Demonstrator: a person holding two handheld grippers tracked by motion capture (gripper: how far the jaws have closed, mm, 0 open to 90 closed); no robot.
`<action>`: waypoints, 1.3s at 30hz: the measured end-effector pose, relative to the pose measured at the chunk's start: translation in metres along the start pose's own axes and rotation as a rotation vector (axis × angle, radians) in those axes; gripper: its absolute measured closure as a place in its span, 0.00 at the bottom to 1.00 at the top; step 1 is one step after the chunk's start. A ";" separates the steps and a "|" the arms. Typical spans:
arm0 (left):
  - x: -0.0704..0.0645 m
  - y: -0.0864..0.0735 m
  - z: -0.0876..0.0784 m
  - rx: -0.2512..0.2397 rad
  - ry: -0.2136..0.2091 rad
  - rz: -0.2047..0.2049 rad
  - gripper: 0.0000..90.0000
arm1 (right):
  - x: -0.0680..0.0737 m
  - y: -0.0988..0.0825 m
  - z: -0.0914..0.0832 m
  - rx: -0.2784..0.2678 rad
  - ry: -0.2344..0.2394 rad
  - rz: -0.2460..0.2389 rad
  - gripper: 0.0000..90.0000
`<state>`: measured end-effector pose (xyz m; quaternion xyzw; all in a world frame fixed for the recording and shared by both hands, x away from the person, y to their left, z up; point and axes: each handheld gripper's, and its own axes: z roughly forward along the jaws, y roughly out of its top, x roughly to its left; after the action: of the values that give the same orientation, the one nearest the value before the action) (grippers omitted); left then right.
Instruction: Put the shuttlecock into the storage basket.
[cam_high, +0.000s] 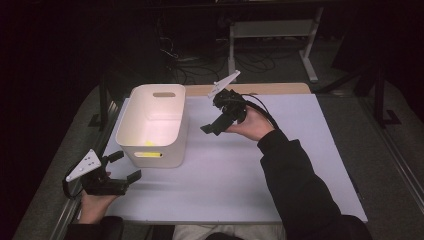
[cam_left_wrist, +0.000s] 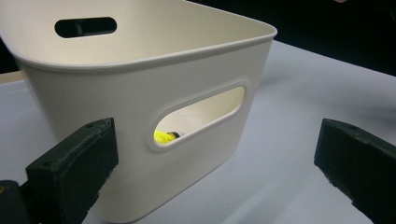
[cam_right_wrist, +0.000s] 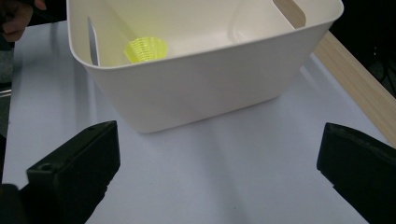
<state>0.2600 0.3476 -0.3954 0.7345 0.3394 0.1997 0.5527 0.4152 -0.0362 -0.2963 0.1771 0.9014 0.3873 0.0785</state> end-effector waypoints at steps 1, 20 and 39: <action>0.000 0.000 0.000 -0.001 0.000 0.000 0.00 | -0.001 -0.002 -0.001 -0.004 -0.003 0.000 0.00; 0.000 0.000 0.000 0.000 0.000 0.000 0.00 | -0.007 -0.031 -0.012 -0.022 -0.014 0.038 0.00; 0.000 0.000 0.000 -0.001 0.002 -0.003 0.00 | -0.006 -0.055 -0.027 -0.049 -0.018 0.069 0.00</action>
<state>0.2602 0.3475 -0.3954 0.7337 0.3408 0.1998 0.5528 0.3995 -0.0917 -0.3181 0.2095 0.8843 0.4100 0.0778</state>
